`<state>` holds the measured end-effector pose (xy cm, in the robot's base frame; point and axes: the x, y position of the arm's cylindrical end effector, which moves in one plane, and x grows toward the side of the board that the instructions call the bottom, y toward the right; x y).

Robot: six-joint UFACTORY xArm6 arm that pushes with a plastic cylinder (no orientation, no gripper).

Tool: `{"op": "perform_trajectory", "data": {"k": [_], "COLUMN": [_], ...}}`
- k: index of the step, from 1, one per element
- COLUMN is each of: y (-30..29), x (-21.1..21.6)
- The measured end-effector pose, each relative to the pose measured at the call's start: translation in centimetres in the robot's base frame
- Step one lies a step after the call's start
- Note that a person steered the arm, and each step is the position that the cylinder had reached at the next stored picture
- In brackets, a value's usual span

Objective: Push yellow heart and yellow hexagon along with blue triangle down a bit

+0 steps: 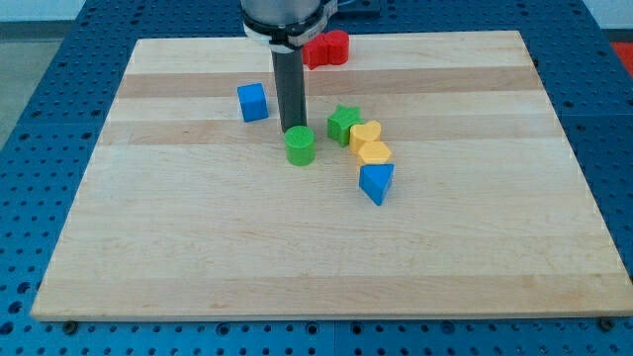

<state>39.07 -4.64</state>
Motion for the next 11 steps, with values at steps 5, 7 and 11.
{"op": "perform_trajectory", "data": {"k": [5, 7, 11], "y": [10.4, 15.6, 11.3], "x": [-0.6, -0.6, 2.8]}}
